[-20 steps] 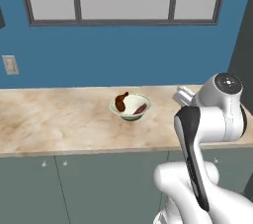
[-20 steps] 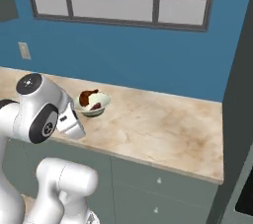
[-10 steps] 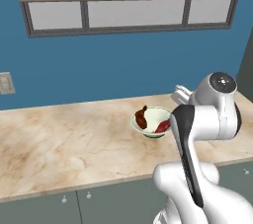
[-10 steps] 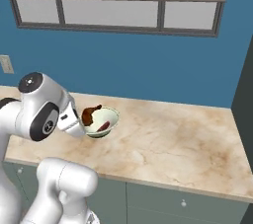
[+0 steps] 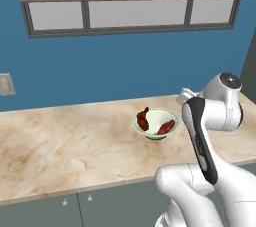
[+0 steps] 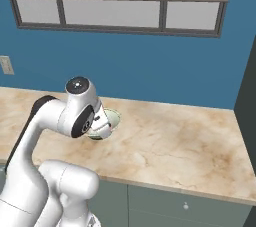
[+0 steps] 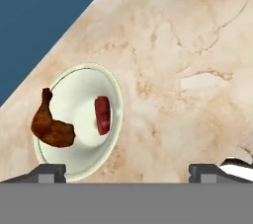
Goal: Place the bowl with the lemon and sweet potato on the second highest shelf of the fridge. Place the bowl with the steak and chicken drumstick on the top shelf of the fridge.
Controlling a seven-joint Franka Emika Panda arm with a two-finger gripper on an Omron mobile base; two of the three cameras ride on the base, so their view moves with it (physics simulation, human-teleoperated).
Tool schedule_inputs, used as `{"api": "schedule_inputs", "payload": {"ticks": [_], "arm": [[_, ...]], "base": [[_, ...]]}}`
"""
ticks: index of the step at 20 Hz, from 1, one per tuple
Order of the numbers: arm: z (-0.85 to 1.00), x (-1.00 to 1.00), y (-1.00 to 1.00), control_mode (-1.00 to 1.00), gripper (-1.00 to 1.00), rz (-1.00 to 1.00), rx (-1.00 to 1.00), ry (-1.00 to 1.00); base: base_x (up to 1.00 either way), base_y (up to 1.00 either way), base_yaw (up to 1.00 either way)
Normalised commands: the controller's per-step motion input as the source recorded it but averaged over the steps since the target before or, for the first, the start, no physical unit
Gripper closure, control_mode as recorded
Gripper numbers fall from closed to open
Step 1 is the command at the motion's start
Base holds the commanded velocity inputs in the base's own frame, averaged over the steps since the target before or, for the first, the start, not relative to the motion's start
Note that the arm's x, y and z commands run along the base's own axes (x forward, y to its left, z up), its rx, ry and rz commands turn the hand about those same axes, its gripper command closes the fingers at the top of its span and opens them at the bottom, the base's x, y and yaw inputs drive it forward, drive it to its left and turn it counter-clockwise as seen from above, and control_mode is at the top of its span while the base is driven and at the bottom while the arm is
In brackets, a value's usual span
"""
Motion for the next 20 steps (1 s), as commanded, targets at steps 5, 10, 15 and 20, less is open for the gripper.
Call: {"api": "schedule_inputs", "payload": {"ticks": [5, 10, 15, 20], "arm": [[-0.12, 0.72, -0.42, -1.0, -1.0, 0.13, 0.1, 0.11], [-0.21, 0.41, -0.14, -1.0, -1.0, 0.04, 0.0, 0.12], [-0.4, 0.44, 0.07, -1.0, -1.0, 0.04, 0.0, 0.08], [-0.37, 0.56, 0.18, -1.0, -1.0, 0.0, 0.0, 0.02]], "base": [[0.0, 0.0, 0.0], [0.0, 0.0, 0.0], [0.0, 0.0, 0.0], [0.0, 0.0, 0.0]]}}
